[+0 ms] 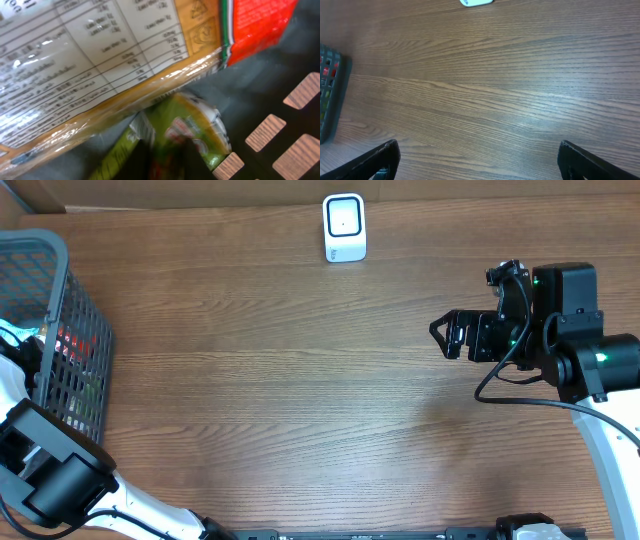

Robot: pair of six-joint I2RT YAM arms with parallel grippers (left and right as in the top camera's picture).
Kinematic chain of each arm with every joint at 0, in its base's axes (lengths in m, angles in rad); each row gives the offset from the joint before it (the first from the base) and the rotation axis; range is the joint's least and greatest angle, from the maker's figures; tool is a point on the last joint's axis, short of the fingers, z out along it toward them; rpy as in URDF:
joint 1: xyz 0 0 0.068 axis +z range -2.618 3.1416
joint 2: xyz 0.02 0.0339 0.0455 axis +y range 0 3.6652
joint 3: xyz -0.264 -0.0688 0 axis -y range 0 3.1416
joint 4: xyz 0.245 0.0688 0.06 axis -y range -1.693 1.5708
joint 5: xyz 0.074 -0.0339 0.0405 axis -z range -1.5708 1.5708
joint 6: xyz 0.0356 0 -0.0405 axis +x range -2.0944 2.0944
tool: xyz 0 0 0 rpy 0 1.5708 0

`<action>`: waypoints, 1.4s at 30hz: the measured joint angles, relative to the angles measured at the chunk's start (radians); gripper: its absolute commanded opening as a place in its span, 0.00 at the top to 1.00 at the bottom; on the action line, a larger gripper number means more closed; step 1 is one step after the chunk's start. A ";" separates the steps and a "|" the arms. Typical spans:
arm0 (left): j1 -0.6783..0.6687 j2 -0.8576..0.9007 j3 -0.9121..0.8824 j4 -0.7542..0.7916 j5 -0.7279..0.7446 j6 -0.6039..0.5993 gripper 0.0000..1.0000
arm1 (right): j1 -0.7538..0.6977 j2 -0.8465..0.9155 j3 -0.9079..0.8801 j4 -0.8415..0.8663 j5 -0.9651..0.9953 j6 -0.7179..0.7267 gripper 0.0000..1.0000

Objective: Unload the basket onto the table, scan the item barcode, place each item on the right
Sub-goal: 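Reach into the basket and grasp the green snack packet with left gripper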

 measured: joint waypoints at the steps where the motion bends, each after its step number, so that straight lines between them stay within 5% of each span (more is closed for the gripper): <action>1: 0.000 0.000 0.000 -0.002 -0.001 0.004 0.96 | 0.000 0.000 0.000 0.000 0.000 0.000 0.00; 7: 0.000 0.004 0.025 -0.055 -0.012 0.002 0.95 | 0.000 0.000 0.000 0.000 0.000 0.000 0.00; 8: 0.000 0.008 0.039 -0.079 -0.017 0.002 0.87 | 0.000 0.000 0.000 0.000 0.000 0.000 0.00; 12: 0.000 0.028 0.101 -0.167 -0.034 0.002 0.00 | 0.000 0.000 0.000 0.000 0.000 0.000 0.00; 24: 0.015 0.031 0.153 -0.283 -0.066 0.008 0.00 | 0.000 0.000 0.000 0.011 0.000 0.000 0.00; 33: 0.015 0.031 0.058 -0.202 -0.066 0.025 0.12 | 0.000 0.011 0.000 0.027 0.000 0.001 0.00; 37: 0.014 0.016 0.005 -0.149 -0.031 0.035 0.41 | 0.000 0.035 0.000 0.027 0.000 0.001 0.00; 42: 0.006 0.007 -0.018 -0.128 0.009 0.048 0.96 | 0.000 0.074 0.000 0.027 -0.004 0.001 0.00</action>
